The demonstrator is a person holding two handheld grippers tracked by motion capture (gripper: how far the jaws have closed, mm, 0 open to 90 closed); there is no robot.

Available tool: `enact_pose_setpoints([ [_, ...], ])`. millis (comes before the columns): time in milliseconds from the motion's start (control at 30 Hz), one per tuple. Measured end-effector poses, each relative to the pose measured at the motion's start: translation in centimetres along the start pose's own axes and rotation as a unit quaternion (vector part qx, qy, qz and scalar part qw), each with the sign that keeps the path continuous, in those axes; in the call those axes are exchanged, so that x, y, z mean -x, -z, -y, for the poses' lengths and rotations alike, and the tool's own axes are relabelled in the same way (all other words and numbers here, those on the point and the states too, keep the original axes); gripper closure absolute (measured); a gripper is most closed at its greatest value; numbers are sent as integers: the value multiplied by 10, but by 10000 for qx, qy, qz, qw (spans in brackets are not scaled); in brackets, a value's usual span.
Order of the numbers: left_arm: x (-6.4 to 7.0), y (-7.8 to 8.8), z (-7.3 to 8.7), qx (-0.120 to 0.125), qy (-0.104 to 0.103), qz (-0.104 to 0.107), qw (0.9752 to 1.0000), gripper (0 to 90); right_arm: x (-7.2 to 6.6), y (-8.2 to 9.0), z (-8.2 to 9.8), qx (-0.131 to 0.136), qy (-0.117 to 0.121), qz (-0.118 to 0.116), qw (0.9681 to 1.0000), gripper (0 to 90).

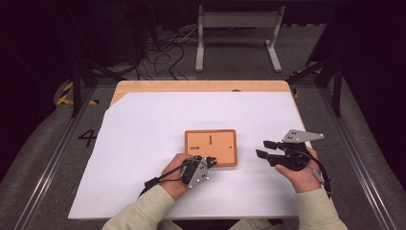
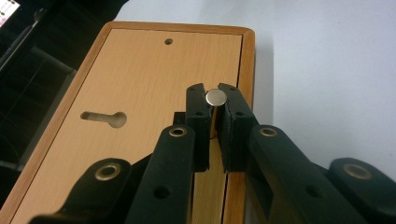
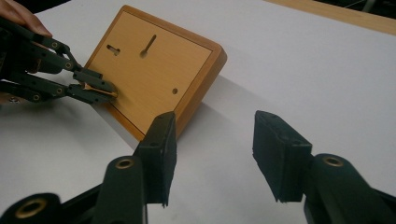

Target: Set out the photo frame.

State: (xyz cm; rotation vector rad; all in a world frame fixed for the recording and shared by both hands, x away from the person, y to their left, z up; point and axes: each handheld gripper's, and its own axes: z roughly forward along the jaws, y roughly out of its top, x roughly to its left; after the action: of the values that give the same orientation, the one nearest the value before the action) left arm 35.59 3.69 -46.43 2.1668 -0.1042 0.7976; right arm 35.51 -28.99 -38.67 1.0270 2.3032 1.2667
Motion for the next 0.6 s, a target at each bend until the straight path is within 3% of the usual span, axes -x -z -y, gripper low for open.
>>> enact_pose_setpoints([
  [200,1,0,0,14,-42,-47,10000,839,-1,-8,-13,-196,-122,-180,9996,422],
  [300,2,0,1,38,-34,-49,10000,840,-3,-22,-31,-460,-185,-328,9982,369],
  [433,3,1,1,23,-49,-61,10000,840,-5,-32,-43,-598,-99,-329,9976,349],
  [600,4,1,1,28,-72,-88,9999,840,-3,-51,-56,-804,-207,-403,9957,299],
])
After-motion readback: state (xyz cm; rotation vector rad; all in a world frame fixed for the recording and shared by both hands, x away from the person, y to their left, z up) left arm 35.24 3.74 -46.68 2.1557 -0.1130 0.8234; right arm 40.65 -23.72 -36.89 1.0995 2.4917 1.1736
